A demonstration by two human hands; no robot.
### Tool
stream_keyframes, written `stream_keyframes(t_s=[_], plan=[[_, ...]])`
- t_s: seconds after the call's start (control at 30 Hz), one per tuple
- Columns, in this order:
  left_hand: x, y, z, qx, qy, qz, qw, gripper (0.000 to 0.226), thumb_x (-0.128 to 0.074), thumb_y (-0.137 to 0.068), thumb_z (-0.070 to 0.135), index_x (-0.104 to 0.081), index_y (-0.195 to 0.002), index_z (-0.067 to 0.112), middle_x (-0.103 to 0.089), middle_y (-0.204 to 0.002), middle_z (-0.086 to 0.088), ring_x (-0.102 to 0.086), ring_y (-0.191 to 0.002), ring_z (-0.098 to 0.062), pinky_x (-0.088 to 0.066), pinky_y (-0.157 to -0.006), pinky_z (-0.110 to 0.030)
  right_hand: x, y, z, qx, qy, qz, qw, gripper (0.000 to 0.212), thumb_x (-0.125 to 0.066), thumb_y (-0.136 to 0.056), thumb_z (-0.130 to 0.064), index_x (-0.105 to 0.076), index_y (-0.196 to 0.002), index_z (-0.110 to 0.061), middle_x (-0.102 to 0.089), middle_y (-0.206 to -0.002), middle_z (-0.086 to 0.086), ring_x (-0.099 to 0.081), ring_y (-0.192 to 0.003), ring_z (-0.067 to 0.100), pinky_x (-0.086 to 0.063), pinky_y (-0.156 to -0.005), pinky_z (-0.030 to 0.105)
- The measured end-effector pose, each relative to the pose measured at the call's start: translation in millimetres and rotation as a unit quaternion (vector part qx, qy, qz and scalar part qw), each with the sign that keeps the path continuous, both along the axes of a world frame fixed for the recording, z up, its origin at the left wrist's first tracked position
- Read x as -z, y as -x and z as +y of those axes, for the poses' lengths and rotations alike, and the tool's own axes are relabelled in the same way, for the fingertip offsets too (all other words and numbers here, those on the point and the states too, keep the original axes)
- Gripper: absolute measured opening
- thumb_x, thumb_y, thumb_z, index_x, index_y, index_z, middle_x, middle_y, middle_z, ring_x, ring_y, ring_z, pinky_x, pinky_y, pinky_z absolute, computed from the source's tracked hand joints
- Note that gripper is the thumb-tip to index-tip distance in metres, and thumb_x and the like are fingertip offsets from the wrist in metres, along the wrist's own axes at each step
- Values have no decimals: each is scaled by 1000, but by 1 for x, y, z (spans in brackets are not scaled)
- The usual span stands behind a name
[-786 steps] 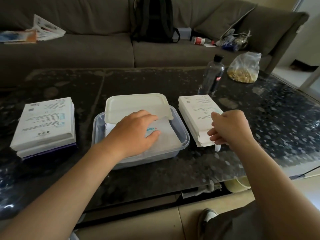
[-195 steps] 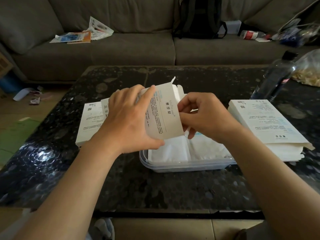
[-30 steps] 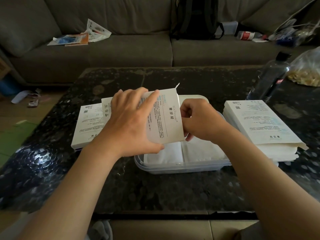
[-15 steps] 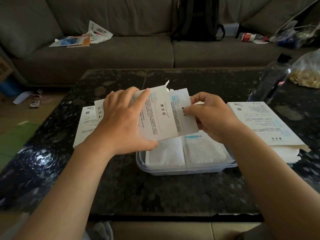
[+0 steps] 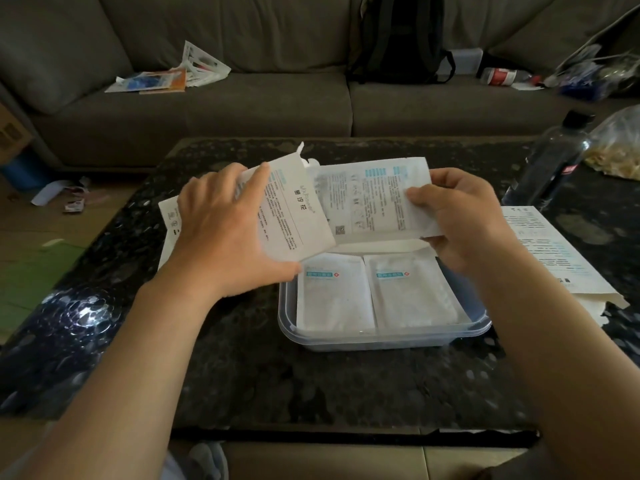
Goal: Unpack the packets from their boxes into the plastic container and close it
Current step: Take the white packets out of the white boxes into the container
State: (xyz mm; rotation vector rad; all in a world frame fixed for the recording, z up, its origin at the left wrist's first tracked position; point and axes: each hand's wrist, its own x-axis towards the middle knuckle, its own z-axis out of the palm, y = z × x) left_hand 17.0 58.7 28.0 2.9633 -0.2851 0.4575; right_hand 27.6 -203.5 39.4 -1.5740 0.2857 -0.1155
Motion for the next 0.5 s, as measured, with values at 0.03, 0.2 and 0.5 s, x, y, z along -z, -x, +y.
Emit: stream_keyframes(t_s=[0.03,0.2,0.5], plan=[[0,0,1,-11,0,-1,1000,134,-60,-44,84,-14,-155,25,-23,-154,-6,-22,-140,-33,-14,-117,-51,-2,0,-2,12,-10,0,1000,23,-67,-95,-12,-63,-117,-20,-70,-109,0,-72,-96,21,-64,-72,34],[4,-4,6,-41,0,-14,999,132,-67,-45,85,-18,-152,24,-28,-151,-9,-24,-138,-35,-16,-116,-53,-11,2,-11,17,-22,-27,999,29,-63,-97,-7,-66,-121,-22,-67,-106,5,-73,-93,24,-63,-65,34],[4,-6,13,-77,2,-11,997,130,-62,-46,88,-17,-151,25,-28,-150,-11,-24,-139,-38,-17,-115,-55,-23,7,-31,-158,-51,-77,983,23,-51,-95,11,-70,-103,3,-77,-93,18,-77,-87,30,-63,-69,30]])
